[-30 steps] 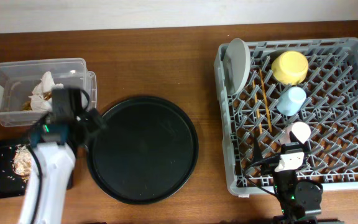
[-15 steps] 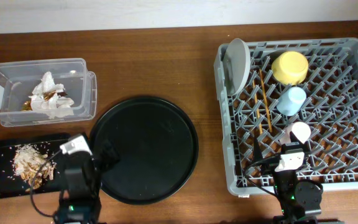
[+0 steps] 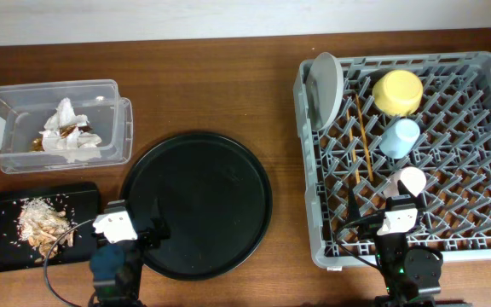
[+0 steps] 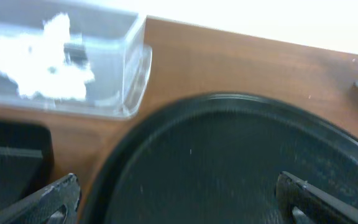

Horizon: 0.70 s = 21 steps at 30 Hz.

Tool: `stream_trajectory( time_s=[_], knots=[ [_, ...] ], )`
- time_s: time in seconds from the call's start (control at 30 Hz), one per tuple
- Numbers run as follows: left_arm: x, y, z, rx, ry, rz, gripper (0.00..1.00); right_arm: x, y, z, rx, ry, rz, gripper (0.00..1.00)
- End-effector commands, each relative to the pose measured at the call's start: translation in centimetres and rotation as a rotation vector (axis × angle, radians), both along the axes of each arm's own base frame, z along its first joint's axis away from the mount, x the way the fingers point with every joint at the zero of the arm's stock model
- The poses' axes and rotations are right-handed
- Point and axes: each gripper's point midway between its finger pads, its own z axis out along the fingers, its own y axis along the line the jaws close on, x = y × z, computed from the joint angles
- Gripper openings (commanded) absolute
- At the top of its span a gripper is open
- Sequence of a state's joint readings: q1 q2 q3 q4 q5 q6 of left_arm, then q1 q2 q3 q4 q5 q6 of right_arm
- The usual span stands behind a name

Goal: Sort waste into correct bins and load items into the dishwasher rack

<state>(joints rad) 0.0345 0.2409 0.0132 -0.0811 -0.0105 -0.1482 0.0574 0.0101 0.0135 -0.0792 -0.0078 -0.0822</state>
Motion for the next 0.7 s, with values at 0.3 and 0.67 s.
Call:
stream_trajectory(
  time_s=[0.3,0.67],
  knots=[
    [-0.2,-0.2,3.4,0.146,-0.149,-0.042,0.99,0.0,-0.3,-0.3,0.004,0.003,-0.017,0.98],
    [-0.4,-0.3,5.0,0.272,-0.214,-0.07,0.99,0.0,-0.3,-0.3,0.004,0.003,-0.017,0.98]
  ],
)
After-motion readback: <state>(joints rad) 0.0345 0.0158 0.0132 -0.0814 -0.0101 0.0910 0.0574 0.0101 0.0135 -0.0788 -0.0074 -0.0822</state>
